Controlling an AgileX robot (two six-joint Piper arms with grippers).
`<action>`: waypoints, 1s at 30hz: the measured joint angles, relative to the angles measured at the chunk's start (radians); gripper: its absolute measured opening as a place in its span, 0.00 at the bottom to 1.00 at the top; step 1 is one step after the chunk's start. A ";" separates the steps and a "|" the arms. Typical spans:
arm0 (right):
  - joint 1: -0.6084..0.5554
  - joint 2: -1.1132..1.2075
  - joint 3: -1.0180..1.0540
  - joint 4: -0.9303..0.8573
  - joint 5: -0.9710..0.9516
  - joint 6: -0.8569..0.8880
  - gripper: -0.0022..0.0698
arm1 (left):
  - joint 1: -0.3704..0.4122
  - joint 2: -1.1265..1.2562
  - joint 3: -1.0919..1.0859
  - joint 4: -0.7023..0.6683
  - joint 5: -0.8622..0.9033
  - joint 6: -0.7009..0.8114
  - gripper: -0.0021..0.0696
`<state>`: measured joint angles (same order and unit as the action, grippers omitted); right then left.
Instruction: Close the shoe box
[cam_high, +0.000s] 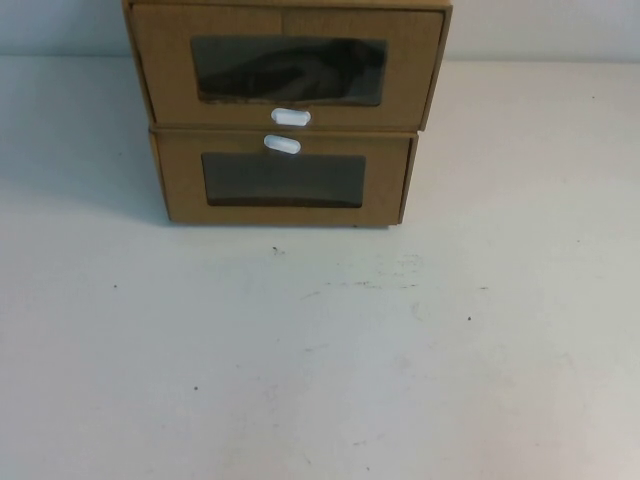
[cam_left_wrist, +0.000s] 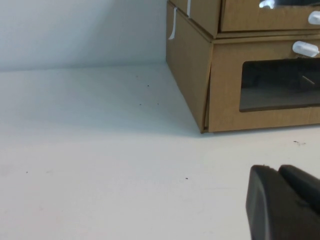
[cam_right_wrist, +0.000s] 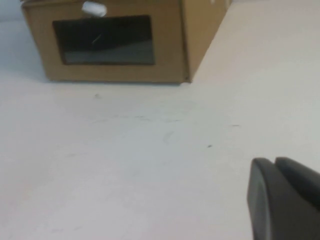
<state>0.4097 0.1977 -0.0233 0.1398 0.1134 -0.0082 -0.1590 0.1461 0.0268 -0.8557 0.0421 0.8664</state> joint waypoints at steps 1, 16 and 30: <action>-0.033 -0.013 0.005 -0.009 0.000 0.000 0.01 | 0.000 0.000 0.000 0.000 0.002 0.000 0.02; -0.406 -0.205 0.051 -0.060 0.189 -0.006 0.01 | 0.000 0.000 0.000 0.000 0.002 0.003 0.02; -0.406 -0.205 0.051 -0.064 0.235 -0.006 0.01 | 0.000 0.000 0.000 0.000 0.004 0.003 0.02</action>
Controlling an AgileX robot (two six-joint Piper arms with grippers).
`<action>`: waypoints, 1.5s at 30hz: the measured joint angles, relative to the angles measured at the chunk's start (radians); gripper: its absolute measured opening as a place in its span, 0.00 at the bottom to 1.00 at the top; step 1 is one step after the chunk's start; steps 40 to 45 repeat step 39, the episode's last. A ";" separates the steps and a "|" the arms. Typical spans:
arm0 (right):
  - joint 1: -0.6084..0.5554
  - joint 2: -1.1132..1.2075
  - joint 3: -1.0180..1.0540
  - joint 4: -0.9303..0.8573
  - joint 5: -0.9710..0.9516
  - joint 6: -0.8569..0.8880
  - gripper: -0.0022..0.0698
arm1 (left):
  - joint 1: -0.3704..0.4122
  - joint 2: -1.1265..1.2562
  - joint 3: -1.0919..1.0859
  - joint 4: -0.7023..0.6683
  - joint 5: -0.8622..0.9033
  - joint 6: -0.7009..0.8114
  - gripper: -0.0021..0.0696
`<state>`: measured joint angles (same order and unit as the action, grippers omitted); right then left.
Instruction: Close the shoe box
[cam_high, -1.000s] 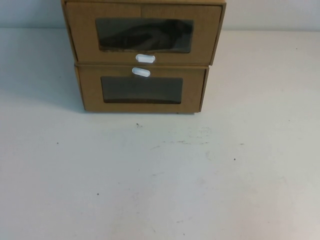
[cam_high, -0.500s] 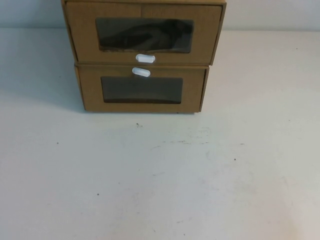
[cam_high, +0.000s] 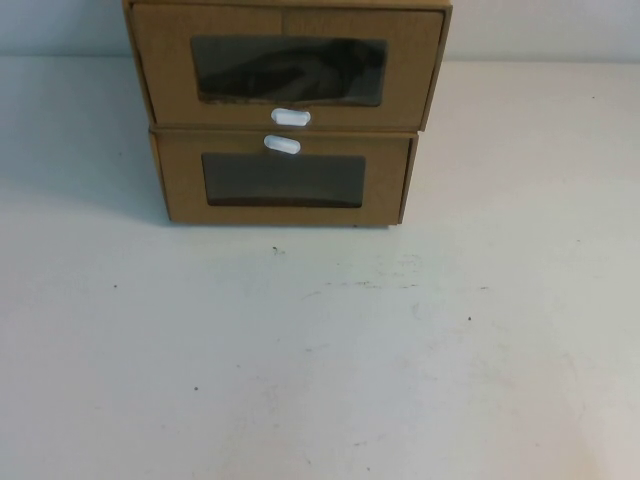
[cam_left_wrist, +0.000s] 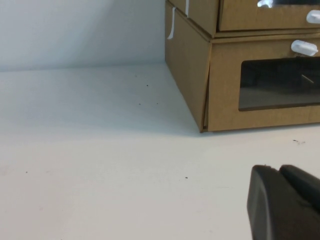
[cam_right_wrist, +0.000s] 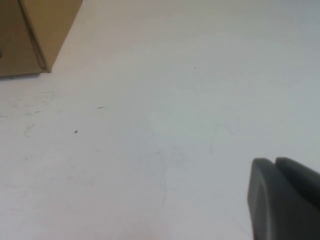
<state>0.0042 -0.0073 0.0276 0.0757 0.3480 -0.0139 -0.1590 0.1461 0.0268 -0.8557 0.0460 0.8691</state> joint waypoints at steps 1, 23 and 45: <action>0.000 0.000 0.000 0.000 0.000 0.000 0.01 | 0.000 0.000 0.000 0.000 0.000 0.000 0.02; 0.000 0.000 0.000 0.000 0.000 0.000 0.01 | 0.000 -0.041 0.000 0.504 0.000 -0.399 0.02; 0.000 -0.002 0.000 0.000 0.000 0.000 0.01 | 0.000 -0.155 0.000 0.838 0.325 -0.700 0.02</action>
